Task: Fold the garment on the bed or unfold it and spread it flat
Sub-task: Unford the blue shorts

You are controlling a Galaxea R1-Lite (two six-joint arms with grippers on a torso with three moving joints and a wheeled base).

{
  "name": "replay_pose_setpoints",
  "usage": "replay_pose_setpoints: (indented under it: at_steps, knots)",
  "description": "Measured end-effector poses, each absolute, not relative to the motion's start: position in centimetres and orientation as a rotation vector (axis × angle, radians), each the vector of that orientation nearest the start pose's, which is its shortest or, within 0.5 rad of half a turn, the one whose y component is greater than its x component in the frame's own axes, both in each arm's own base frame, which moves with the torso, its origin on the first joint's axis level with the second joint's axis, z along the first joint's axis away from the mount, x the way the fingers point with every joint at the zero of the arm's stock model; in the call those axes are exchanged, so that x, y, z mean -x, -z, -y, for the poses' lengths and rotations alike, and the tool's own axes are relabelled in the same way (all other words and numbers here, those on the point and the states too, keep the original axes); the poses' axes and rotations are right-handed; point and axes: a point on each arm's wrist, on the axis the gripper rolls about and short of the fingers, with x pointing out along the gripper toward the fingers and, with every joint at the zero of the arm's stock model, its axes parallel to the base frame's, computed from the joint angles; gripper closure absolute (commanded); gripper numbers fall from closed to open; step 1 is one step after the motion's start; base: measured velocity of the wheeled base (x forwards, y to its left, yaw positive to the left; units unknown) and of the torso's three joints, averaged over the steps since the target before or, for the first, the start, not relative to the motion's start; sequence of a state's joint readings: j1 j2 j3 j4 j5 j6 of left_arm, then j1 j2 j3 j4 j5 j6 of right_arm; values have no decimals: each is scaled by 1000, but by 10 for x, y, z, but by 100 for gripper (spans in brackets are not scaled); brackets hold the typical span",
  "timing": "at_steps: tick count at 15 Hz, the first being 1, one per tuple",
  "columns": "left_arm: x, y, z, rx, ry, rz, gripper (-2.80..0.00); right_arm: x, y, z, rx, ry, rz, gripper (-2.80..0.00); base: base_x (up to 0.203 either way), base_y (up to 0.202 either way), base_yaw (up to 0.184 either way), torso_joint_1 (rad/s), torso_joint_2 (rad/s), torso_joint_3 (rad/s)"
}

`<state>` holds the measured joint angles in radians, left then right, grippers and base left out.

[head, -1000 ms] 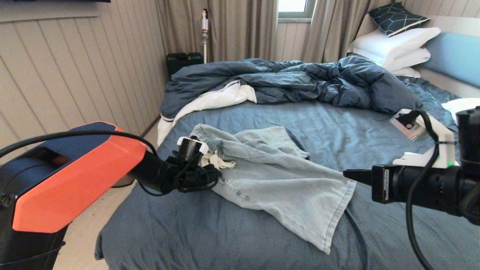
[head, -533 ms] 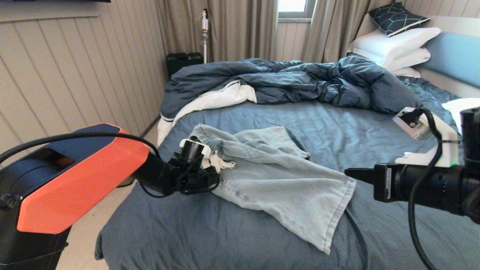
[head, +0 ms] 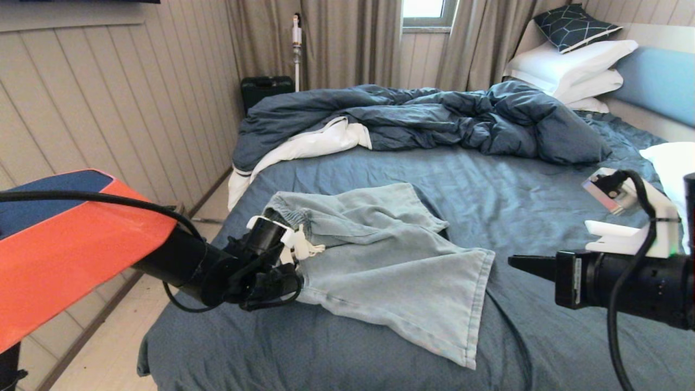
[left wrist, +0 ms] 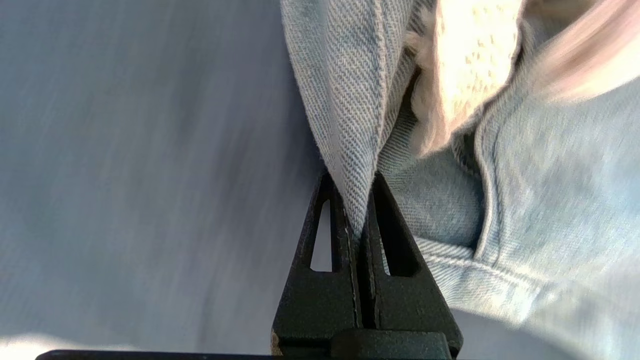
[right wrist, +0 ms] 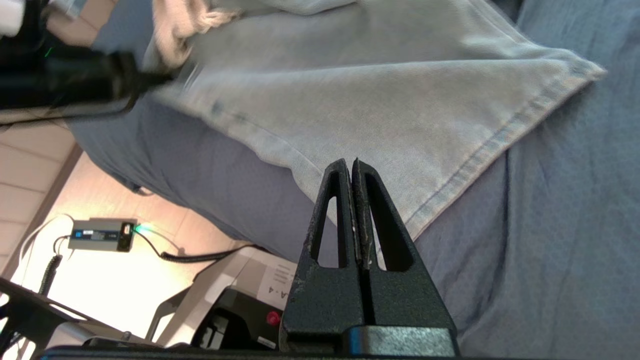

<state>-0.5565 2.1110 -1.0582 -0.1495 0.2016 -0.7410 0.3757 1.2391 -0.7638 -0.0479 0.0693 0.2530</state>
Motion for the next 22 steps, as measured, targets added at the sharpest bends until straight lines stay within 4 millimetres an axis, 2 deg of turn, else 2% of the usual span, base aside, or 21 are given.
replay_pose_setpoints:
  at_steps: [7,10,14,19,21,22]
  knots:
    - [-233,-107,212,298,1,-1094,0,-170,-228,-68,-219,-397,-485,0,0,0,0,0,0,0]
    - [-213,-121,220,263,33,-1134,0,-172,-226,-70,-218,-396,-498,0,0,0,0,0,0,0]
    - [-195,-122,230,229,59,-1171,0,-178,-222,-69,-218,-384,-520,0,0,0,0,0,0,0]
    - [-179,-98,236,121,50,-1241,0,-187,-211,-70,-217,-378,-572,0,0,0,0,0,0,0]
    - [-177,-95,235,107,49,-1251,0,-189,-209,-70,-218,-376,-586,0,0,0,0,0,0,0]
    - [-176,-95,235,102,51,-1251,-280,-190,-208,-70,-220,-379,-591,0,0,0,0,0,0,0]
